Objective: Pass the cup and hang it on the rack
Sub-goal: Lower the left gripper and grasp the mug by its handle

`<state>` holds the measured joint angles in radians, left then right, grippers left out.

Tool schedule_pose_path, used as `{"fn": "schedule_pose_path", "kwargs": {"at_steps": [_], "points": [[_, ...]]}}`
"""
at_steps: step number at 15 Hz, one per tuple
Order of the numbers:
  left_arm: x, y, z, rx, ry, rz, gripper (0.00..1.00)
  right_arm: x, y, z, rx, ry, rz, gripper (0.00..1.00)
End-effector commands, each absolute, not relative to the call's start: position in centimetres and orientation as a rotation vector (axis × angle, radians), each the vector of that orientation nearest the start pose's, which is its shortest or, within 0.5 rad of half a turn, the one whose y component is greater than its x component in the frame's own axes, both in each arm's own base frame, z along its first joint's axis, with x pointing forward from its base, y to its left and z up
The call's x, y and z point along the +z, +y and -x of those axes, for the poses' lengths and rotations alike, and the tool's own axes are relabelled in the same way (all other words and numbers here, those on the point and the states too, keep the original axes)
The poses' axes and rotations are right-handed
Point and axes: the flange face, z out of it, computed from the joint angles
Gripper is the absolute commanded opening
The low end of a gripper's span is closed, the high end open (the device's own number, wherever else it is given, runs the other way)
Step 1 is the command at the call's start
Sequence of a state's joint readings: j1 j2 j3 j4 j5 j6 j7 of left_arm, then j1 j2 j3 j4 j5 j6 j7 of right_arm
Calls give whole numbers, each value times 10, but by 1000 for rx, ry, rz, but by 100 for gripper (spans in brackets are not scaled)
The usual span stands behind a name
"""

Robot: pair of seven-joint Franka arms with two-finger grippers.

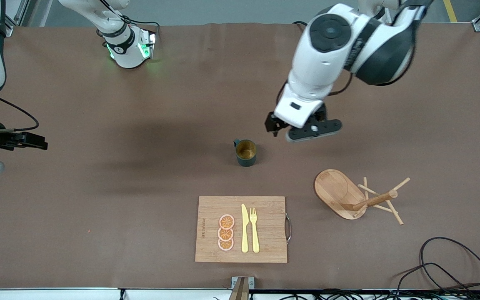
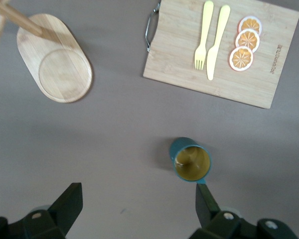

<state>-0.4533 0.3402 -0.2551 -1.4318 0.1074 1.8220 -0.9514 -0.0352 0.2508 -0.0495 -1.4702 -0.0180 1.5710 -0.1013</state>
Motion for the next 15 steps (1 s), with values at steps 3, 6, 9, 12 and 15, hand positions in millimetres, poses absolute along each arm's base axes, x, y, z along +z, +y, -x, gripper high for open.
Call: {"fn": "schedule_pose_path", "kwargs": {"at_steps": [3,6,9,12,15], "points": [[467,-475,-508,-193,-454,3079,100,557,-42,-607,175,-32,3143,100],[435,-512,-488,-264,-515,3048,100,571,-40,-594,200,52,3124,100],[408,-549,-469,-366,-628,3012,100,586,-42,-578,211,71,3111,100],[372,-584,-451,-478,-718,2953,100,597,-41,-552,204,68,3110,100],[328,-602,-433,-588,-790,2873,100,609,-35,-538,190,49,3115,100]]}}
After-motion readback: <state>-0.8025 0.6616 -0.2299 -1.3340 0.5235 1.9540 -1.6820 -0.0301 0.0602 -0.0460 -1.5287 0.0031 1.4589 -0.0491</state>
